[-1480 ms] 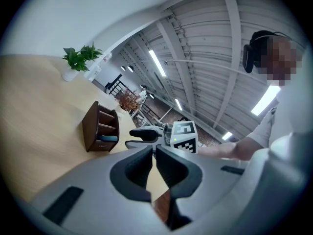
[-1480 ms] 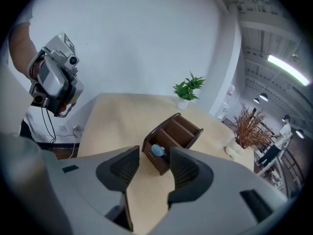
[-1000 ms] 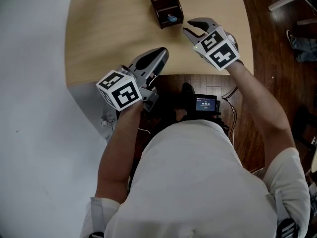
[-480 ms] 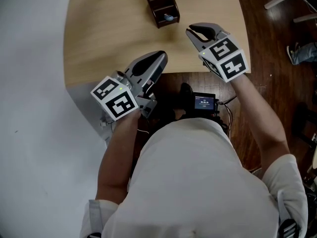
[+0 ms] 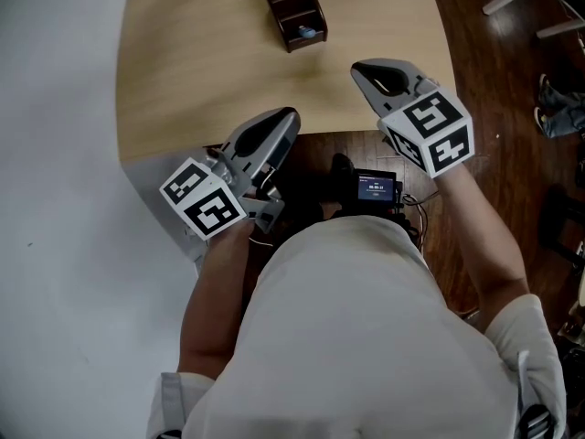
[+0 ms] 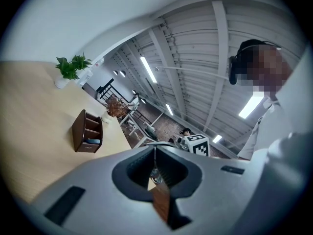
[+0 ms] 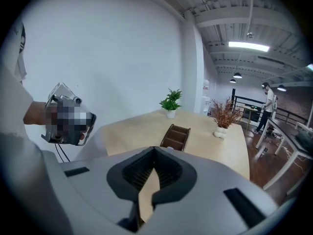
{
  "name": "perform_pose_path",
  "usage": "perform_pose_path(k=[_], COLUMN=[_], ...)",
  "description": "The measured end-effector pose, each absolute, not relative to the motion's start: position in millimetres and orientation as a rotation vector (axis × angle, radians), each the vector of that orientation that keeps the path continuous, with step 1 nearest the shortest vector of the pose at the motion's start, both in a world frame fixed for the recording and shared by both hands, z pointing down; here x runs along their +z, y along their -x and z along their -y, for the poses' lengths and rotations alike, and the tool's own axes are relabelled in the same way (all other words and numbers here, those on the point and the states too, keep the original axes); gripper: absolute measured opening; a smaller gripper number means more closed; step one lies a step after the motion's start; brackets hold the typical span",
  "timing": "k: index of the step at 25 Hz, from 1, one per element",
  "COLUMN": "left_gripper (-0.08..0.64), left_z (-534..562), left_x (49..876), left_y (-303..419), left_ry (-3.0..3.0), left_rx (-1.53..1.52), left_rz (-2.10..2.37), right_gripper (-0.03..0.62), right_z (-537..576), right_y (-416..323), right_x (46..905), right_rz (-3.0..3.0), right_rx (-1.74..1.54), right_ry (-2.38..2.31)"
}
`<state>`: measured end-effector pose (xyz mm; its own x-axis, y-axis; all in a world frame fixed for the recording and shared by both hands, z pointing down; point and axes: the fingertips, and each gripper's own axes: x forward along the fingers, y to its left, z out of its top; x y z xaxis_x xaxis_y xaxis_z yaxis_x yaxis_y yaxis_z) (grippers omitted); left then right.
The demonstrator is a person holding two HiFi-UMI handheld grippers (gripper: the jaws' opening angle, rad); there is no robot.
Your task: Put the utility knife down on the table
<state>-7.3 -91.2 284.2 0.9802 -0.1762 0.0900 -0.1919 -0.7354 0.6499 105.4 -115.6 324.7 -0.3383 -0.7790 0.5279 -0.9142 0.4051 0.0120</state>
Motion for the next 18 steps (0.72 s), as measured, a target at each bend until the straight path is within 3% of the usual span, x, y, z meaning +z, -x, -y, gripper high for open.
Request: perform_pose_path(k=[18], left_gripper=[0.005], left_z=[63.5], left_x=[250.7], left_y=[32.5], left_ry=[-2.455], left_rx=[0.018], left_rz=[0.227], right_gripper=[0.002], right_z=[54.8], right_y=[-101.5], right_x=[278.5], right_rz=[2.336], right_rx=[0.601], right_ry=[-1.618])
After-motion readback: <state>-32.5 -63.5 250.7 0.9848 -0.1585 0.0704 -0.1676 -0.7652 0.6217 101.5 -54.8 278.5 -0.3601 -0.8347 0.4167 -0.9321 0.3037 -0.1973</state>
